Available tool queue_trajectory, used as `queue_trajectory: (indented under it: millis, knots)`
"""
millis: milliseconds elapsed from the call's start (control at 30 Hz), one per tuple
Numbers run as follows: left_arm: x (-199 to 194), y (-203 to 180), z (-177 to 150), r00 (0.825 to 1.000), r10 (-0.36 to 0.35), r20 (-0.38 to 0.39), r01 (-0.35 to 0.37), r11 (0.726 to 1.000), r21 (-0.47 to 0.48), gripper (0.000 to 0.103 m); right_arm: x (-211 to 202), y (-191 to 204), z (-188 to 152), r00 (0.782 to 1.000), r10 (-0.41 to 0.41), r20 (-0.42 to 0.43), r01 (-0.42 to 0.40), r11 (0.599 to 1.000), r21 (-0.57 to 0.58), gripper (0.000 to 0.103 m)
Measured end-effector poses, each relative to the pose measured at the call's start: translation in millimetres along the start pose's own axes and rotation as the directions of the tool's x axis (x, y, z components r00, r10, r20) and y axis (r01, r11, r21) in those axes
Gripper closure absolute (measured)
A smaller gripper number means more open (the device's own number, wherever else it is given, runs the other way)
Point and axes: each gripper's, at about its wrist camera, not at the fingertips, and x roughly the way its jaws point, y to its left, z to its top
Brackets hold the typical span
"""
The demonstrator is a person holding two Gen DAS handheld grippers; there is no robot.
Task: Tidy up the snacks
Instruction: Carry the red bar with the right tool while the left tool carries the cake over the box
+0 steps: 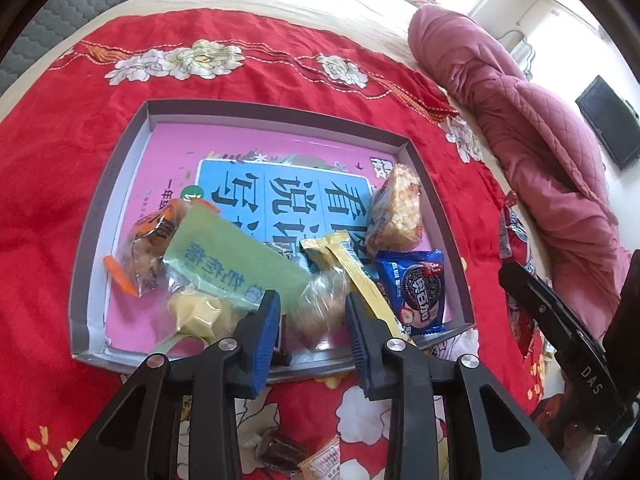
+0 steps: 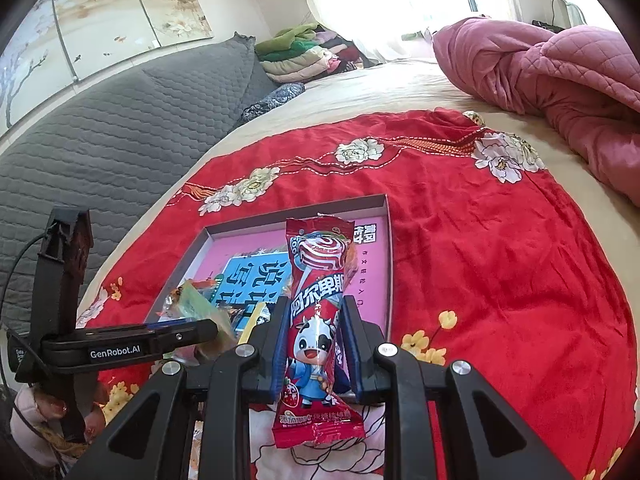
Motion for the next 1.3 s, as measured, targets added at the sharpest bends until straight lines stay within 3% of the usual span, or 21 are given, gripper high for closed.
queue_trajectory:
  millis: [1300]
  knots:
    - [14.4,3.4,-1.9,1.000,-0.004,-0.030,0.003,1.000,-0.022,0.068,52.0,-18.9,-3.9,0.993,-0.018,-0.113,0.027,0.997,0.075,0.078]
